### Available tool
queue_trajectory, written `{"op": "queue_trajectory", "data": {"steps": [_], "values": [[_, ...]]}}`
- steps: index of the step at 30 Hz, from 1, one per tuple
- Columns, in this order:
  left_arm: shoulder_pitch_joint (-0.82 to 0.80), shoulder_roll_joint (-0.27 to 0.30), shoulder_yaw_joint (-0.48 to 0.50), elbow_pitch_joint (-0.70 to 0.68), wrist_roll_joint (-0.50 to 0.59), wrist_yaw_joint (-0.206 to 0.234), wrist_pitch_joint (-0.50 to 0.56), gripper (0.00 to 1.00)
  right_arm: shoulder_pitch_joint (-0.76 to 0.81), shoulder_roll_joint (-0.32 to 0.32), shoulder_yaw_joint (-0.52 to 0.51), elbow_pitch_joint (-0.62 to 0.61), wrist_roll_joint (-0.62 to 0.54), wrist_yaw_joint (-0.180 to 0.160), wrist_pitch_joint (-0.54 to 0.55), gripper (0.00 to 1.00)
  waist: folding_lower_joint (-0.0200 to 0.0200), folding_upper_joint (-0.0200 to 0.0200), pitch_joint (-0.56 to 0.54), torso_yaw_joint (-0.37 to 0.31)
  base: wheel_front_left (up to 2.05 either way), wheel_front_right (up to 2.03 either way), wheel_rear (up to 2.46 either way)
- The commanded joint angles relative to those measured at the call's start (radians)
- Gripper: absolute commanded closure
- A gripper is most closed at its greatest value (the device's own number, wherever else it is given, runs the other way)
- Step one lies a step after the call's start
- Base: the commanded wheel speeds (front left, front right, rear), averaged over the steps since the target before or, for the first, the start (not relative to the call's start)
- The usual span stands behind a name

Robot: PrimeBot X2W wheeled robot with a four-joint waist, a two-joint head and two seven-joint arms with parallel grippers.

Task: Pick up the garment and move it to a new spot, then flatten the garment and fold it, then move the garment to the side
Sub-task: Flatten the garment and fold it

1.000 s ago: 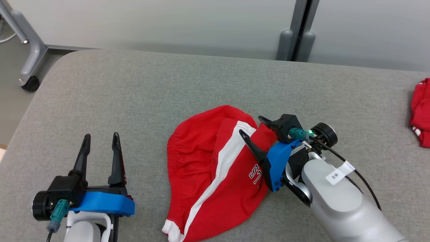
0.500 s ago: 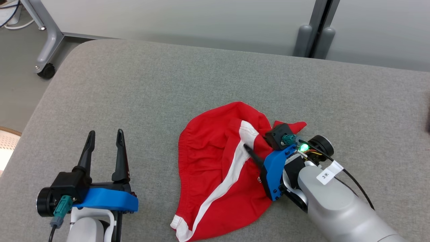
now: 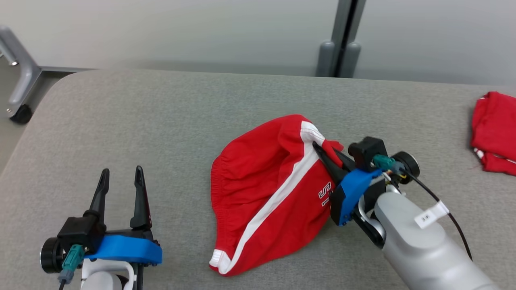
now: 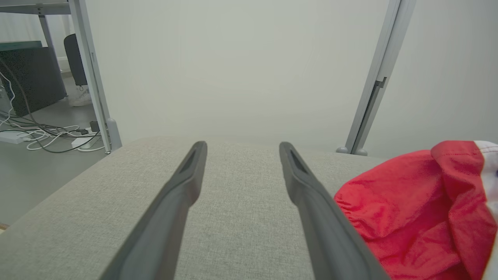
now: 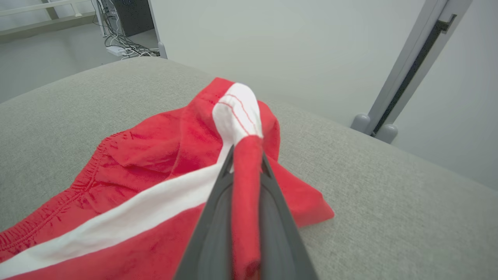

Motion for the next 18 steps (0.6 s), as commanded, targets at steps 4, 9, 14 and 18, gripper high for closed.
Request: {"op": "queue_trajectory", "data": {"steps": [4, 9, 14, 18], "values": [[0.020, -0.001, 0.007, -0.003, 0.003, -0.001, -0.004, 0.00, 0.106, -0.032, -0.052, -0.101, -0.020, 0.000, -0.005, 1.00, -0.0001, 0.0000, -0.026, -0.047, 0.00, 0.00, 0.00], [0.037, -0.001, 0.003, -0.006, 0.004, 0.000, -0.004, 0.00, 0.271, -0.055, -0.133, -0.239, -0.046, 0.000, -0.005, 1.00, -0.0001, 0.0000, -0.040, -0.080, 0.00, 0.00, 0.00], [0.044, -0.002, 0.000, -0.007, 0.002, 0.000, -0.004, 0.00, 0.429, -0.056, -0.201, -0.350, -0.072, 0.000, -0.005, 1.00, -0.0001, 0.0000, -0.044, -0.097, 0.00, 0.00, 0.00], [0.046, -0.002, -0.003, -0.004, 0.001, -0.001, -0.004, 0.00, 0.517, -0.036, -0.248, -0.392, -0.086, 0.000, -0.005, 0.99, -0.0001, 0.0000, -0.049, -0.102, 0.00, 0.00, 0.00]]}}
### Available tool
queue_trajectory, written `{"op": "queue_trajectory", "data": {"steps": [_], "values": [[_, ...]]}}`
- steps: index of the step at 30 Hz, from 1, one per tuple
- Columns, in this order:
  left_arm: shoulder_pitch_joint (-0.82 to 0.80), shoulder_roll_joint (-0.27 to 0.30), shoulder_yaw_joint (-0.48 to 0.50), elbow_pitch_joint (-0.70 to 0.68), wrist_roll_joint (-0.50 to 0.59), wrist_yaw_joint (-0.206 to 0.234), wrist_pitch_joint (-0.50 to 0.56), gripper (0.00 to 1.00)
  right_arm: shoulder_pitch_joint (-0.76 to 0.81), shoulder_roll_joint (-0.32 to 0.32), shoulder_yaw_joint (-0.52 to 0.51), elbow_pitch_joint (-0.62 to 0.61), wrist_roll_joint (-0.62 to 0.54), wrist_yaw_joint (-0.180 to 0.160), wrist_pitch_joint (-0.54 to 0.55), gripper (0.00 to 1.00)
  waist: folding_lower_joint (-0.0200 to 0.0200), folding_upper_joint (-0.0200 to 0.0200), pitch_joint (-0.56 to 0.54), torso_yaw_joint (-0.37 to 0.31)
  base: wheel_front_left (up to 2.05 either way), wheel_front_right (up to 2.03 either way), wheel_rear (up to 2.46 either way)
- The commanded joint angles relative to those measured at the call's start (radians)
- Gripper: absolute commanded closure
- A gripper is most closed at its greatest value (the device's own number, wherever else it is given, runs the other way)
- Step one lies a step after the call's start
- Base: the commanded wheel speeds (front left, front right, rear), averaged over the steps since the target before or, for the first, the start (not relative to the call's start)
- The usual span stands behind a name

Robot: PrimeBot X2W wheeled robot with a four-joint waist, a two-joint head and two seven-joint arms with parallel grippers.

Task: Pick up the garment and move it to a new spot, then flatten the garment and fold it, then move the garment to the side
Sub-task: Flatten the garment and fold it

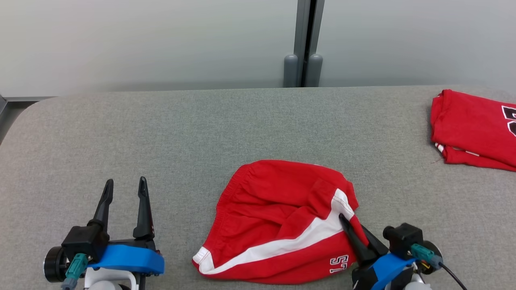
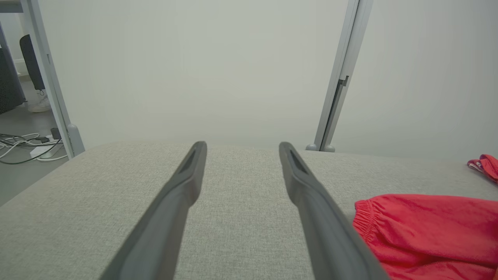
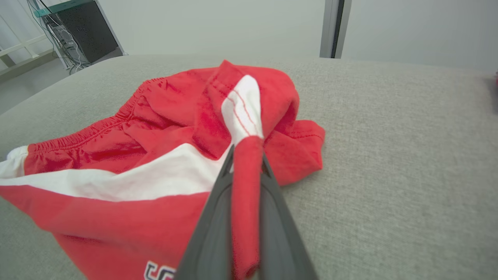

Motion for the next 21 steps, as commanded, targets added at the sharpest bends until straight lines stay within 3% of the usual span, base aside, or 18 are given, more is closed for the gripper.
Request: {"op": "queue_trajectory", "data": {"steps": [1, 2, 3, 4, 21], "values": [[0.005, -0.001, 0.003, 0.000, -0.001, -0.002, -0.004, 0.00, 0.018, 0.003, -0.008, -0.010, -0.006, 0.000, -0.003, 0.73, 0.0001, 0.0000, -0.001, 0.000, 0.00, 0.00, 0.00], [0.006, -0.001, 0.003, 0.001, -0.001, -0.002, -0.004, 0.00, 0.034, 0.010, -0.021, -0.021, -0.009, 0.000, -0.003, 0.58, 0.0001, 0.0000, -0.003, -0.001, 0.00, 0.00, 0.00], [0.007, -0.001, 0.003, 0.002, -0.001, -0.002, -0.004, 0.00, 0.047, 0.015, -0.031, -0.031, -0.017, 0.000, -0.003, 0.25, 0.0001, 0.0000, -0.004, -0.002, 0.00, 0.00, 0.00], [0.007, -0.001, 0.003, 0.002, -0.001, -0.002, -0.004, 0.00, 0.057, 0.019, -0.043, -0.043, -0.024, 0.000, -0.003, 0.00, 0.0001, 0.0000, -0.005, -0.002, 0.00, 0.00, 0.00], [0.025, -0.001, 0.012, -0.001, 0.012, -0.006, -0.004, 0.00, 0.122, 0.055, -0.231, -0.275, -0.183, 0.000, 0.020, 0.00, 0.0001, 0.0000, -0.033, 0.005, 0.00, 0.00, 0.00]]}}
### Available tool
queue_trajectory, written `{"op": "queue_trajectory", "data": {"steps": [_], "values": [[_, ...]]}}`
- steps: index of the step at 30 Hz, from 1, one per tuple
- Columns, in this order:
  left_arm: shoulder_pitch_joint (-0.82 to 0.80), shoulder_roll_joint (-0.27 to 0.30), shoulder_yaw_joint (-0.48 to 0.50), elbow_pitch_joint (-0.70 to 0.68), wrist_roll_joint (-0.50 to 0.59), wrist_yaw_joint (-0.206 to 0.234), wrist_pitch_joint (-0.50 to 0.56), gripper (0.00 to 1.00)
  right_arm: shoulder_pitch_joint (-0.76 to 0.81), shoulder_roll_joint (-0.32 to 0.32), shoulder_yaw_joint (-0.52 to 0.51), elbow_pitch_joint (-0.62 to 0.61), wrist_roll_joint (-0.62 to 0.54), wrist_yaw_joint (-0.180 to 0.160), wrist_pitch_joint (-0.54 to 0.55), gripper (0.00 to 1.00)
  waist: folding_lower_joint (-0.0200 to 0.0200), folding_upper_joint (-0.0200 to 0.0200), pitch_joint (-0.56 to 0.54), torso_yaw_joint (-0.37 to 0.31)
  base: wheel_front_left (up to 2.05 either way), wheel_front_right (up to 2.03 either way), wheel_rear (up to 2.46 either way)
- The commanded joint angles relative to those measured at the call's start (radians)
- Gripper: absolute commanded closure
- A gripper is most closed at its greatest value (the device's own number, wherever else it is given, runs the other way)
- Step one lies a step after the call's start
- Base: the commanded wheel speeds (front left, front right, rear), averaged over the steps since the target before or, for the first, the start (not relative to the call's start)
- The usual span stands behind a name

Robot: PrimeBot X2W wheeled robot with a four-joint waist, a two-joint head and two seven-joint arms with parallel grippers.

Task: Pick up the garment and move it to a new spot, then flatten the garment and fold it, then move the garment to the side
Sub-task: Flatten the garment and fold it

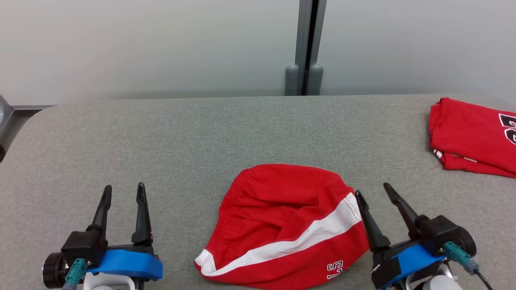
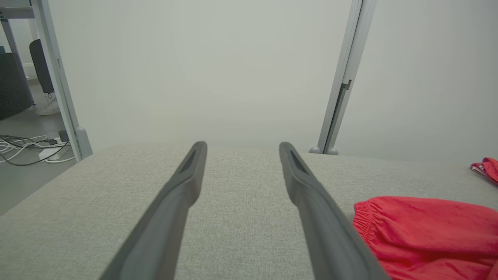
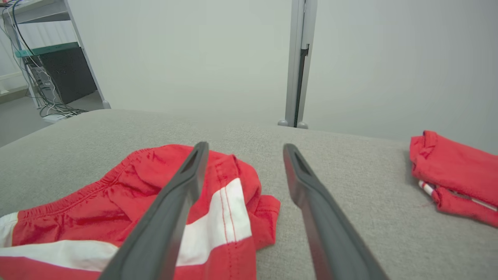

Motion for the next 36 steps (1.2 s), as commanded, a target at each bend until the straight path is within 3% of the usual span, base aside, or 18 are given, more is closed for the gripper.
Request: {"op": "queue_trajectory", "data": {"steps": [1, 15, 26, 36], "values": [[0.007, -0.001, 0.006, -0.002, 0.007, -0.005, -0.004, 0.00, 0.016, 0.001, -0.011, -0.013, -0.012, 0.000, 0.004, 0.00, 0.0001, -0.0001, -0.001, 0.001, 0.00, 0.00, 0.00], [0.031, 0.009, 0.024, -0.012, 0.017, -0.007, -0.004, 0.00, 0.110, 0.040, -0.180, -0.153, -0.077, 0.000, 0.048, 0.00, 0.0001, -0.0001, -0.007, 0.007, 0.00, 0.00, 0.00], [0.044, 0.026, 0.025, -0.012, 0.039, -0.003, -0.004, 0.00, 0.123, 0.057, -0.202, -0.164, -0.085, 0.000, 0.061, 0.00, 0.0001, -0.0001, -0.005, 0.009, 0.00, 0.00, 0.00], [-0.018, 0.033, -0.131, -0.006, 0.057, -0.015, -0.002, 0.00, 0.100, 0.060, -0.199, -0.147, -0.085, 0.000, 0.065, 0.00, 0.0001, -0.0001, 0.006, 0.020, 0.00, 0.00, 0.00]]}}
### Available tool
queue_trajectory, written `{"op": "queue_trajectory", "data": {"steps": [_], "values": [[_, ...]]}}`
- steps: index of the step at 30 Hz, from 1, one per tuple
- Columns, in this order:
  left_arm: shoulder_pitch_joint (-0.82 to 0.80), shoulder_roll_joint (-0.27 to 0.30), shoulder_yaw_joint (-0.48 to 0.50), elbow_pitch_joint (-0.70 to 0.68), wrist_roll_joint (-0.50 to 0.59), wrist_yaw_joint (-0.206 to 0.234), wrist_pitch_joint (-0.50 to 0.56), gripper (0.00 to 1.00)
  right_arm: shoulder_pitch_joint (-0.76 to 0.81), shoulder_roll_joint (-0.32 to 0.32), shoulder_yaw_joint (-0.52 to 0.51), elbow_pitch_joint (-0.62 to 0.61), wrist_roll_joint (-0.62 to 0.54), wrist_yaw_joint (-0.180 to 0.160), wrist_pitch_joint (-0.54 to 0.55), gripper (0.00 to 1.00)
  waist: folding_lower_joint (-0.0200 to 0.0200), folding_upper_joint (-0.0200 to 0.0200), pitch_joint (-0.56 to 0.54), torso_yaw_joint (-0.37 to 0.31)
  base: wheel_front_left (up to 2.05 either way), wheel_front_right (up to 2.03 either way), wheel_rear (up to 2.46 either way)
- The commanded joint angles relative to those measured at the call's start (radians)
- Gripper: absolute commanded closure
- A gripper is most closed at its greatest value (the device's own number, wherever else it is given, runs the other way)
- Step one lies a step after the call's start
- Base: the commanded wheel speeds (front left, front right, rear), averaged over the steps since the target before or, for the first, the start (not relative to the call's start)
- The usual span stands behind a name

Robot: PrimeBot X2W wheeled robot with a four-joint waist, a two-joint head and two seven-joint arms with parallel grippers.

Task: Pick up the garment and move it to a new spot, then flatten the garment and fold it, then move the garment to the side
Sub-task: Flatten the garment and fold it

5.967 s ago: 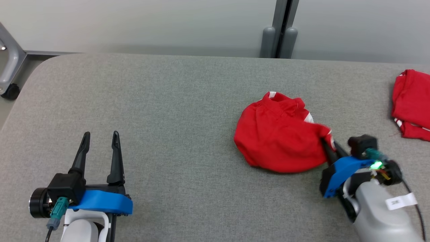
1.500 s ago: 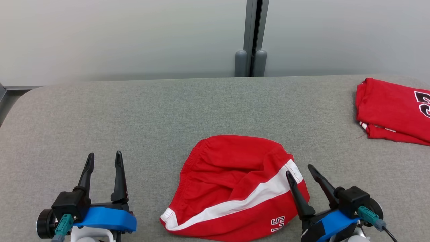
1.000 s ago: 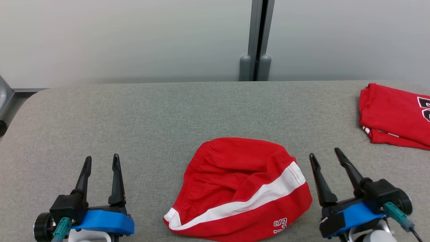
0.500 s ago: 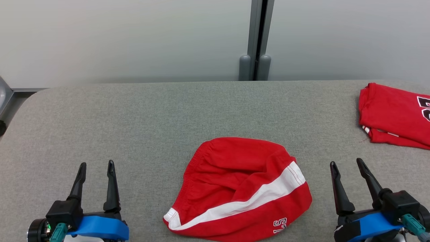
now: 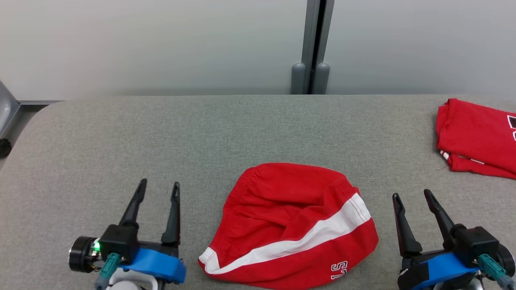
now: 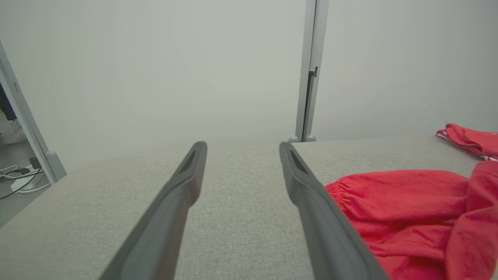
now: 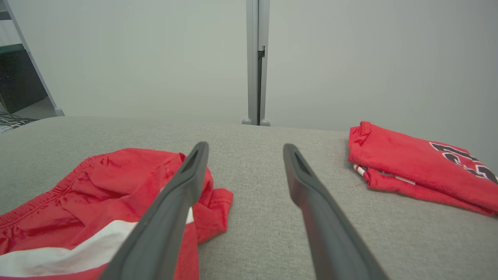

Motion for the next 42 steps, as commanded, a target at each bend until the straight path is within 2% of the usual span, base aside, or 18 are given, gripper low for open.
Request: {"op": "queue_trajectory", "data": {"steps": [1, 13, 22, 26, 27, 28, 29, 30, 34, 42], "values": [[-0.016, 0.008, -0.025, 0.008, 0.002, -0.008, 0.001, 0.00, -0.012, 0.002, 0.002, 0.007, -0.002, 0.000, 0.002, 0.00, 0.0000, -0.0001, 0.002, 0.000, 0.00, 0.00, 0.00], [0.002, 0.093, -0.269, 0.077, -0.124, -0.006, 0.191, 0.00, -0.015, 0.003, 0.001, 0.037, 0.005, 0.000, -0.008, 0.00, 0.0000, -0.0001, 0.009, -0.018, 0.00, 0.00, 0.00], [0.039, 0.136, -0.348, 0.095, -0.195, -0.006, 0.309, 0.00, -0.018, 0.003, -0.006, 0.046, 0.006, 0.000, -0.009, 0.00, 0.0000, -0.0001, 0.017, -0.015, 0.00, 0.00, 0.00], [0.034, 0.133, -0.367, 0.120, -0.227, -0.006, 0.327, 0.02, -0.026, 0.003, 0.000, 0.050, 0.007, 0.000, -0.010, 0.00, 0.0000, -0.0001, 0.024, -0.015, 0.00, 0.00, 0.00], [0.028, 0.128, -0.367, 0.128, -0.236, -0.006, 0.319, 0.30, -0.029, 0.003, 0.001, 0.051, 0.008, 0.000, -0.010, 0.00, 0.0000, -0.0001, 0.025, -0.016, 0.00, 0.00, 0.00], [0.023, 0.126, -0.371, 0.142, -0.237, -0.006, 0.318, 0.54, -0.032, 0.003, 0.003, 0.051, 0.007, 0.000, -0.009, 0.00, 0.0000, -0.0001, 0.026, -0.017, 0.00, 0.00, 0.00], [0.018, 0.123, -0.376, 0.151, -0.240, -0.007, 0.311, 0.88, -0.033, 0.003, 0.004, 0.052, 0.006, 0.000, -0.008, 0.00, 0.0000, -0.0001, 0.027, -0.018, 0.00, 0.00, 0.00], [0.012, 0.116, -0.374, 0.159, -0.250, -0.007, 0.298, 1.00, -0.033, 0.003, 0.004, 0.053, 0.005, 0.000, -0.007, 0.00, 0.0000, -0.0001, 0.027, -0.018, 0.00, 0.00, 0.00], [-0.021, 0.115, -0.352, 0.195, -0.260, 0.000, 0.236, 1.00, -0.033, 0.003, 0.000, 0.055, 0.007, 0.000, -0.008, 0.00, 0.0000, -0.0001, 0.028, -0.016, 0.00, 0.00, 0.00], [-0.101, 0.117, -0.252, 0.246, -0.301, 0.053, 0.096, 1.00, -0.049, 0.003, -0.005, 0.064, 0.001, 0.000, -0.012, 0.00, 0.0000, -0.0001, 0.031, 0.000, 0.00, 0.00, 0.00]]}}
